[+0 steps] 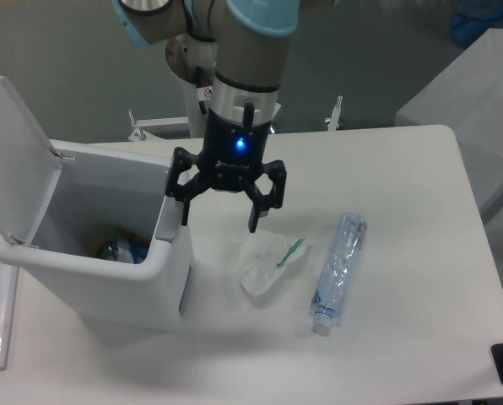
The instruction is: Open the trash can
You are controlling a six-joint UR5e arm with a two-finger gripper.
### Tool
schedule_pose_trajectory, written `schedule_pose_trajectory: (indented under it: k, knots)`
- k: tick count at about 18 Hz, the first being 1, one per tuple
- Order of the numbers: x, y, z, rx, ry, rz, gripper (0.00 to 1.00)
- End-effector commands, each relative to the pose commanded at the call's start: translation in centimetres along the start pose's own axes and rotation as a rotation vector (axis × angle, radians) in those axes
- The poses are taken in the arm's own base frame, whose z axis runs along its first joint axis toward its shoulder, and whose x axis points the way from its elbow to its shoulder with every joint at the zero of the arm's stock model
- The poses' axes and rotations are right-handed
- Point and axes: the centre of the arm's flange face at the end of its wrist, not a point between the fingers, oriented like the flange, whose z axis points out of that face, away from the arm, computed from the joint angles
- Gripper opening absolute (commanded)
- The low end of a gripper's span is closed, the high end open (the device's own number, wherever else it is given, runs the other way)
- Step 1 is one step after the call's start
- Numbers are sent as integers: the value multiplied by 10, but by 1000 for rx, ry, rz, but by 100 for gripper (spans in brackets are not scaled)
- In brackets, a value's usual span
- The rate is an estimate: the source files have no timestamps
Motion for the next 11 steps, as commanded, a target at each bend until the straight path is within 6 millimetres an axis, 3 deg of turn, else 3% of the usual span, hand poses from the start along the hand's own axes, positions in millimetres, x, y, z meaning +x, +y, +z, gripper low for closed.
schedule_pose_trajectory:
  k: [3,8,11]
  knots:
    - [-44,0,6,-9,-23,38,100]
    - [-171,19,40,-64,-59,55,100]
    - [-213,20,60,-113,-94,130,100]
